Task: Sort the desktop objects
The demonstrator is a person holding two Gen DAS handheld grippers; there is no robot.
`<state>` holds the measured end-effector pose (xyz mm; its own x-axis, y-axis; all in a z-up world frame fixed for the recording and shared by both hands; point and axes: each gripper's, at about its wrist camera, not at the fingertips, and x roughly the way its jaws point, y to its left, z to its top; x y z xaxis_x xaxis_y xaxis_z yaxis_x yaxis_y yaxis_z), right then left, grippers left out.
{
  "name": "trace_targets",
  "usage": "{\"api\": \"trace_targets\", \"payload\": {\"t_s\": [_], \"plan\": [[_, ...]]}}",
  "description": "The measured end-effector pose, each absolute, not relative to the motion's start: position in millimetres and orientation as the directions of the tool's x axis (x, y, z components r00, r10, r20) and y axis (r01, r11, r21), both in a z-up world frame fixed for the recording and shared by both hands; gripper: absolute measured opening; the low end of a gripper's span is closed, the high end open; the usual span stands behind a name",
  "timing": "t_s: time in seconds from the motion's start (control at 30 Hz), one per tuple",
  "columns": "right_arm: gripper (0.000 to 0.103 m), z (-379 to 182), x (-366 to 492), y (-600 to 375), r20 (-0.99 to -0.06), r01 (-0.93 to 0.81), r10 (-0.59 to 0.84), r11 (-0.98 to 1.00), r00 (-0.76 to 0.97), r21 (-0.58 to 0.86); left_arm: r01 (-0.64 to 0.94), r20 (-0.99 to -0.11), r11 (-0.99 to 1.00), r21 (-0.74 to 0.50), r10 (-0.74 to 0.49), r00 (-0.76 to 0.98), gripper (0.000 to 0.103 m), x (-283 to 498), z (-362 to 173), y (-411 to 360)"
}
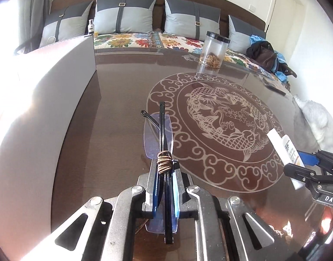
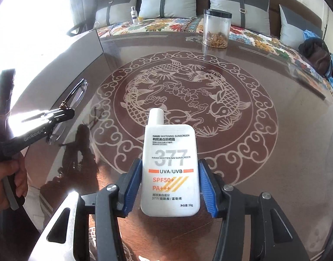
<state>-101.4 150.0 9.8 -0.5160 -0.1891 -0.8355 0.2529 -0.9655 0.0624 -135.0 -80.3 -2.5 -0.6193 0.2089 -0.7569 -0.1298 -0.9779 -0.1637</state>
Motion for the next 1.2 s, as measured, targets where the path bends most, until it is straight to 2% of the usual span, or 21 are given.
{"api": "trace_targets", "payload": {"t_s": [0.2, 0.33, 0.43, 0.57, 0.63, 0.8, 0.83, 0.87, 0.9, 0.97, 1.0, 1.07, 1.13, 1.2], "plan": [[0.052, 66, -98, 105, -0.773, 0.341, -0.272, -0.937, -0.573, 0.076, -0.095, -0.642, -0.956, -0.276, 0.257, -0.722, 0.01, -91, 77, -131], [0.052, 111, -107, 41, -0.709, 0.441, -0.388, -0.889, -0.589, 0.121, -0.026, -0.609, -0.967, -0.254, 0.181, -0.772, 0.01, -73, 118, -194], [0.052, 138, -114, -26, -0.666, 0.53, -0.491, -0.832, -0.562, 0.165, 0.073, -0.636, -0.979, -0.19, 0.066, -0.769, 0.01, -71, 123, -246], [0.052, 149, -124, -127, -0.649, 0.636, -0.57, -0.753, -0.504, 0.168, 0.196, -0.732, -0.966, -0.167, -0.012, -0.681, 0.01, -78, 93, -306], [0.052, 142, -132, -175, -0.667, 0.67, -0.582, -0.724, -0.464, 0.166, 0.242, -0.776, -0.957, -0.158, -0.031, -0.63, 0.01, -82, 73, -323], [0.052, 103, -148, -260, -0.757, 0.715, -0.509, -0.695, -0.41, 0.08, 0.341, -0.865, -0.928, -0.152, -0.042, -0.499, 0.013, -81, 32, -349], [0.052, 93, -150, -266, -0.778, 0.717, -0.495, -0.692, -0.388, 0.082, 0.358, -0.873, -0.92, -0.158, -0.039, -0.486, 0.016, -77, 27, -353], [0.052, 82, -154, -272, -0.804, 0.719, -0.474, -0.69, -0.358, 0.087, 0.372, -0.876, -0.912, -0.173, -0.03, -0.482, 0.029, -75, 24, -357], [0.053, 73, -155, -276, -0.832, 0.719, -0.448, -0.689, -0.327, 0.089, 0.386, -0.876, -0.903, -0.187, -0.024, -0.481, 0.055, -70, 21, -361], [0.067, 57, -158, -281, -0.877, 0.711, -0.388, -0.699, -0.284, 0.079, 0.416, -0.868, -0.888, -0.195, -0.041, -0.494, 0.082, -61, 21, -367], [0.071, 55, -156, -278, -0.882, 0.708, -0.379, -0.702, -0.281, 0.077, 0.415, -0.859, -0.888, -0.196, -0.048, -0.509, 0.082, -59, 24, -367], [0.086, 60, -153, -269, -0.873, 0.698, -0.389, -0.711, -0.293, 0.083, 0.415, -0.856, -0.892, -0.179, -0.066, -0.512, 0.082, -58, 30, -363], [0.093, 71, -150, -260, -0.863, 0.687, -0.397, -0.721, -0.311, 0.084, 0.402, -0.848, -0.9, -0.17, -0.074, -0.525, 0.082, -56, 37, -360], [0.094, 81, -146, -251, -0.859, 0.679, -0.391, -0.73, -0.33, 0.072, 0.412, -0.837, -0.9, -0.138, -0.116, -0.534, 0.082, -53, 48, -356]]}}
